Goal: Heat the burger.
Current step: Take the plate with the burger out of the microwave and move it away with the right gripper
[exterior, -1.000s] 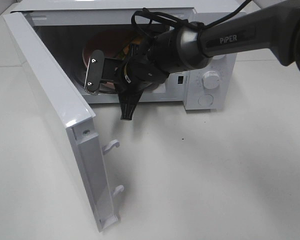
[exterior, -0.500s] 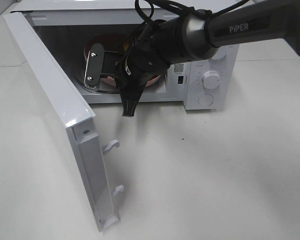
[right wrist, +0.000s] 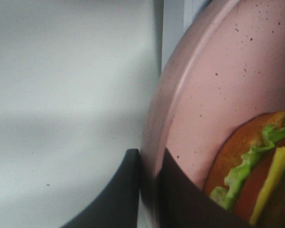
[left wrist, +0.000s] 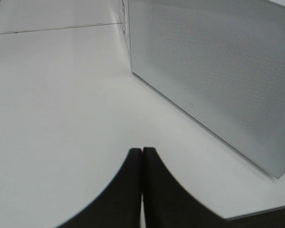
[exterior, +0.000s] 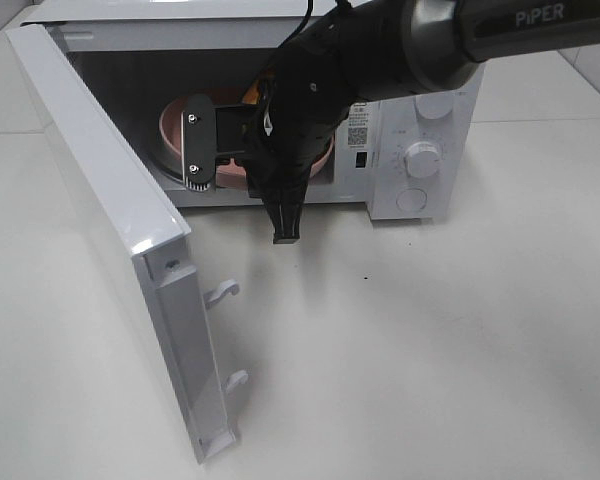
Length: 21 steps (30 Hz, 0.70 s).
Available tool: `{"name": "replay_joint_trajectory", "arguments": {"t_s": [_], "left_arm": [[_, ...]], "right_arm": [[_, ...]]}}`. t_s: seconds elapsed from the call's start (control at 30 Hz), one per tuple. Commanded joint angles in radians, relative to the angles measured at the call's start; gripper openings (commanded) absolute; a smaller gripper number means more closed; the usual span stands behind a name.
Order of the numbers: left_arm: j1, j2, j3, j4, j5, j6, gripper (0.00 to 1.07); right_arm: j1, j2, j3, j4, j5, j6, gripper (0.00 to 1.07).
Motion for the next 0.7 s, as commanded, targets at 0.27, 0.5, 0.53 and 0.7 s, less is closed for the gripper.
{"name": "replay_joint_trajectory", "arguments": {"t_s": [0.27,0.5,0.53,0.7], "left_arm": [[0.002,-0.009,0.003,-0.004,-0.015,-0.007,0.00],[0.002,-0.009,0.003,-0.004,-0.015,-0.007,0.00],[0.002,-0.009,0.003,-0.004,-0.015,-0.007,0.00],[0.002,-0.009,0.003,-0.004,-0.015,-0.007,0.00]], "right_arm": [[-0.011,-0.171,0.177,-0.023,-0.014,-0.160,0.00],[-0.011,-0.265,0.314,-0.023,-0.051,-0.300,0.00],[-0.011,-0.265,0.314,-0.023,-0.051,-0.300,0.00],[-0.011,-0.321,0.408,-0.066,-0.072,-0.311,0.00]]}}
